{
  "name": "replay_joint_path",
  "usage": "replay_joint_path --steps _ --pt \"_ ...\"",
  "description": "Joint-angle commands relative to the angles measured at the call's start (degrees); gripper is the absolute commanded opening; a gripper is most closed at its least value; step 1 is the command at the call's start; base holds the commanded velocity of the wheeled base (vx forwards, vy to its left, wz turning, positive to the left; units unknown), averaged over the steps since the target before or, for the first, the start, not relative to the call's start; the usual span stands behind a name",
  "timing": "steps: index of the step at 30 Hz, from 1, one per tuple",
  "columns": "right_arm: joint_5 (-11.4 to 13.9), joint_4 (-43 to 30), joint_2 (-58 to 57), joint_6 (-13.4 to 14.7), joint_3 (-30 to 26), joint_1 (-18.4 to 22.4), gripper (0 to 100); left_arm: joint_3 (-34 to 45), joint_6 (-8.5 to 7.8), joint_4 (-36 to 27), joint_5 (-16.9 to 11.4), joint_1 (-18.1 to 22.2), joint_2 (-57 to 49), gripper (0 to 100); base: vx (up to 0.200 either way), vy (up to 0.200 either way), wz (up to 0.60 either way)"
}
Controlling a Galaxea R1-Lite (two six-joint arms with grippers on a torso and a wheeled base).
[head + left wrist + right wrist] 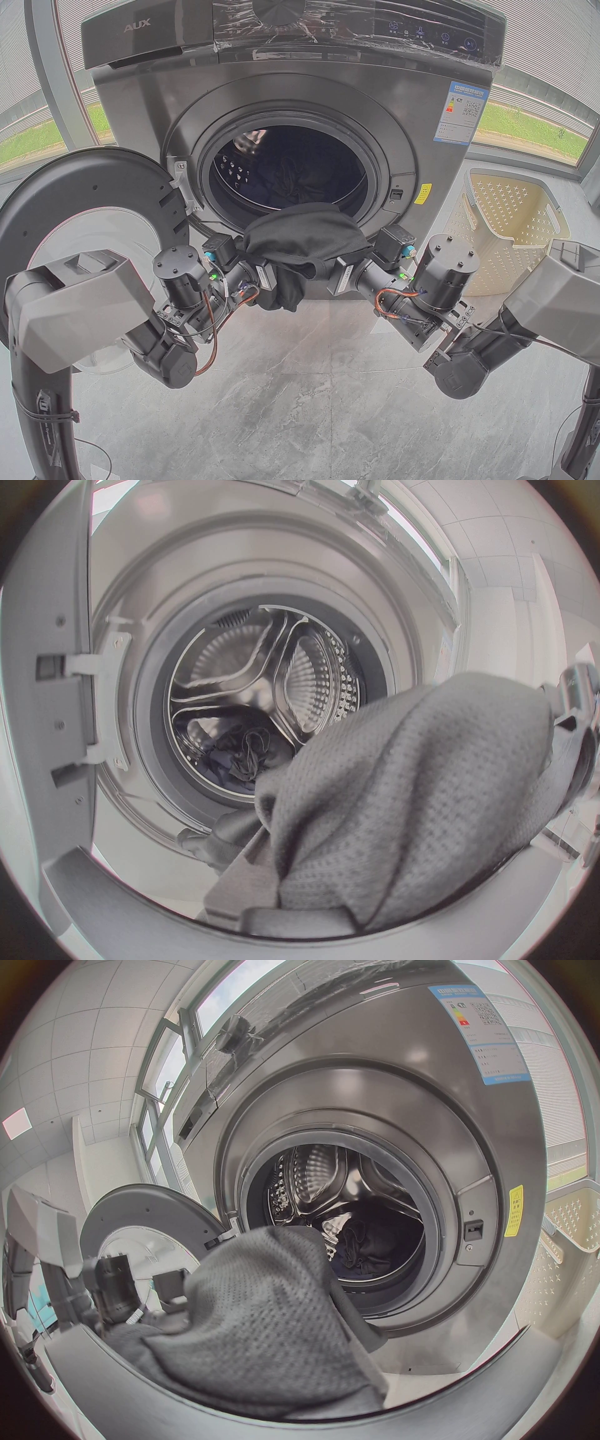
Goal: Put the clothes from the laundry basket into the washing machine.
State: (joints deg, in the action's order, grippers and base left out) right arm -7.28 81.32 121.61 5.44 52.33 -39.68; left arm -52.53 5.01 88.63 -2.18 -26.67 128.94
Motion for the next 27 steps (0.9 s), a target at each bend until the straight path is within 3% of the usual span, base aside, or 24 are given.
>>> replay_joint_path --steps 1,6,13,16,17,20,24,27 --pt "-0.02 -0.02 2.49 0.01 0.14 0.39 0 5.16 0.53 0.06 -0.19 -1.36 -8.00 0 0.000 0.000 0.00" --pt "0.07 0.15 3.89 0.01 1.37 0.39 0 10.52 2.90 0.06 -0.19 -2.86 -13.72 0 0.000 0.000 0.00" --pt "0.25 1.65 3.89 -0.34 0.84 -0.66 0 14.56 3.34 0.14 -0.19 -3.21 -17.85 0 0.000 0.000 0.00" --pt "0.33 1.73 3.54 -0.60 0.05 -1.10 0 15.35 4.75 0.14 -0.19 -3.03 -18.73 0 0.000 0.000 0.00" --pt "0.95 1.91 3.02 -0.69 -0.65 -1.28 100 15.62 5.71 0.14 -0.19 -2.95 -19.25 0 0.000 0.000 0.00" --pt "3.15 2.44 0.03 -1.66 -5.66 -2.33 100 15.62 5.89 0.14 -0.19 -2.95 -19.34 0 0.000 0.000 0.00" --pt "8.24 4.37 -4.89 -3.24 -17.44 -4.88 100 15.97 5.80 0.14 0.07 -2.95 -19.25 0 0.000 0.000 0.00" --pt "9.74 5.60 -7.97 -3.94 -25.79 -5.23 100 17.29 5.54 0.14 0.69 -2.95 -19.87 0 0.000 0.000 0.00"
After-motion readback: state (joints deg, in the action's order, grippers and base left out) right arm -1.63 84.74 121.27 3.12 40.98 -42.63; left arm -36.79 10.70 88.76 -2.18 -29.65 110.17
